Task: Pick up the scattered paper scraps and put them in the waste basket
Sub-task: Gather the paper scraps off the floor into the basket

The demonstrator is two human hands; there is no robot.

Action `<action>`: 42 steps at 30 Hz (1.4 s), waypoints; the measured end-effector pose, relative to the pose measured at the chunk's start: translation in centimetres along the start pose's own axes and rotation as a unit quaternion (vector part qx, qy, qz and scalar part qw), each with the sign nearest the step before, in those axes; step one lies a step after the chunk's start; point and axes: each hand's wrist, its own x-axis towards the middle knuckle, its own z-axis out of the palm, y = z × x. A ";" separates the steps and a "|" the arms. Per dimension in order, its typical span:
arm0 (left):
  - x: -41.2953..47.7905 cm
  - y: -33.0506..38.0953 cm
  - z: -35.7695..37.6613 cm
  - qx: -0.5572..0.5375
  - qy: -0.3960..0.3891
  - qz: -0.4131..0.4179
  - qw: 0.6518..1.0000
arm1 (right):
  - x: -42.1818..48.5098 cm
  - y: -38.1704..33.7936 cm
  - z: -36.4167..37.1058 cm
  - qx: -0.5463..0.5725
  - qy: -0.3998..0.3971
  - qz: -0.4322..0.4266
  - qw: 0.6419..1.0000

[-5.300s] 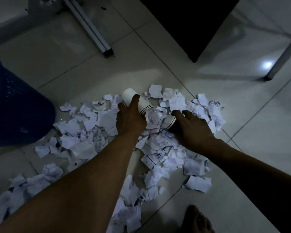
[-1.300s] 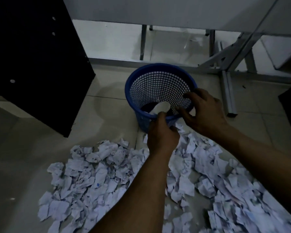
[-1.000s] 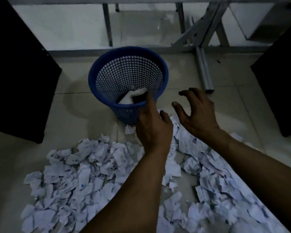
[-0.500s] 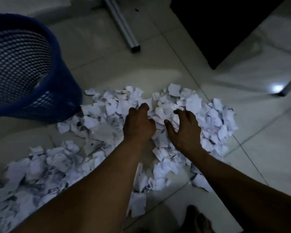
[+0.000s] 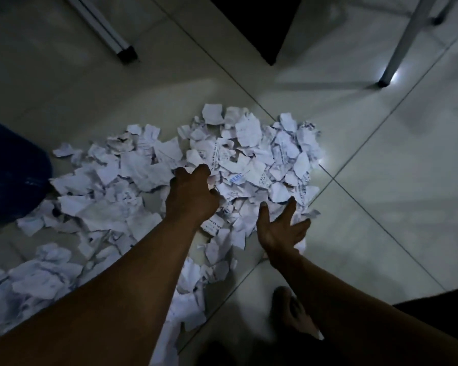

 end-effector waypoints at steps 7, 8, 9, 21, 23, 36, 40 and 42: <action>-1.7 -2.9 -0.1 -0.012 0.005 -0.029 1.000 | -0.7 -2.9 3.3 -0.032 -0.056 -0.109 0.992; -2.0 -3.3 -0.1 -0.016 0.007 -0.037 0.999 | -0.8 -3.3 3.9 -0.033 -0.065 -0.126 0.989; -2.2 -3.8 -0.3 -0.022 0.010 -0.047 0.999 | -1.1 -3.8 4.5 -0.036 -0.071 -0.155 0.985; -1.3 -5.3 -0.9 -0.059 0.065 -0.094 0.992 | 1.0 -9.7 4.5 -0.065 0.116 -0.253 0.958; -0.2 -4.6 -0.6 -0.072 0.084 -0.094 0.989 | 2.5 -10.6 4.2 -0.065 0.136 -0.242 0.959; 3.0 -4.2 0.9 -0.053 0.154 -0.072 0.984 | 11.1 -11.6 0.4 -0.220 0.021 -0.254 0.942; 2.9 -4.5 0.6 -0.060 0.161 -0.082 0.982 | 11.2 -11.4 1.6 -0.248 -0.063 -0.257 0.932; 2.9 -4.6 0.6 -0.063 0.166 -0.091 0.980 | 10.5 -11.2 2.6 -0.259 -0.063 -0.283 0.921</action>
